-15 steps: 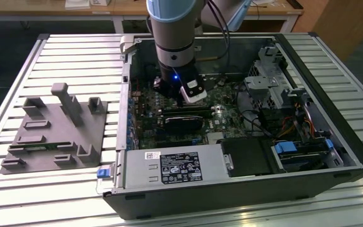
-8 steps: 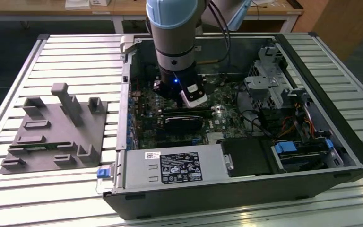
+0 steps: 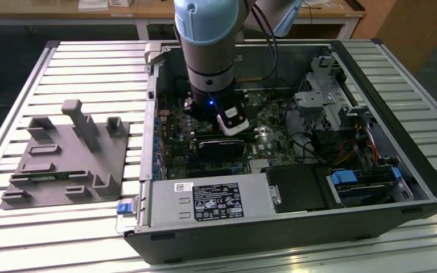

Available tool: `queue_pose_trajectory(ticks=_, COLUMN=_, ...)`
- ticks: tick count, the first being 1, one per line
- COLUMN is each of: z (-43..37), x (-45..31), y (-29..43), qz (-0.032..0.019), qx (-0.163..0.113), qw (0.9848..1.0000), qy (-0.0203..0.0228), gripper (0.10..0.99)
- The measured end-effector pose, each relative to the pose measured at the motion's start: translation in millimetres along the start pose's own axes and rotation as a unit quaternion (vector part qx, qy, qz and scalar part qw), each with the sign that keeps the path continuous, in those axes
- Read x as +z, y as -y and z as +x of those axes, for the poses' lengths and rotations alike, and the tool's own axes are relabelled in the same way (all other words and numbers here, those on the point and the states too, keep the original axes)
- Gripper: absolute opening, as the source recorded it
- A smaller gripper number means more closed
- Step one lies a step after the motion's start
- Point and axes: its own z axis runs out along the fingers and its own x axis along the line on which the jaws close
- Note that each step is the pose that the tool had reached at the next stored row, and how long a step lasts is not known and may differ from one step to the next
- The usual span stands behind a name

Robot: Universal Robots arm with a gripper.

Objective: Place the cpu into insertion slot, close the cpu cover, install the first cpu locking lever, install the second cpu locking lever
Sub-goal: 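Install the second cpu locking lever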

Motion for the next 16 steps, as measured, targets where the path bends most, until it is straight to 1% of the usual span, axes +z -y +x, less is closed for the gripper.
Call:
queue_pose_trajectory(ticks=2, z=0.3, x=0.6, y=1.4, qz=-0.0077, qx=0.001, qw=1.0, qy=-0.0011, gripper=0.106)
queue_pose_trajectory(ticks=4, z=1.4, x=1.7, y=3.0, qz=-0.0135, qx=0.001, qw=0.9999, qy=-0.0021, gripper=0.106)
queue_pose_trajectory(ticks=5, z=1.8, x=2.4, y=3.8, qz=-0.0156, qx=0.001, qw=0.9999, qy=-0.0024, gripper=0.106)
queue_pose_trajectory(ticks=9, z=5.1, x=5.3, y=6.0, qz=-0.0219, qx=0.002, qw=0.9998, qy=-0.0033, gripper=0.106)
queue_pose_trajectory(ticks=14, z=9.6, x=8.9, y=7.7, qz=-0.0274, qx=0.002, qw=0.9996, qy=-0.0043, gripper=0.106)
queue_pose_trajectory(ticks=16, z=10.2, x=10.1, y=7.9, qz=-0.0337, qx=0.003, qw=0.9994, qy=-0.0051, gripper=0.106)
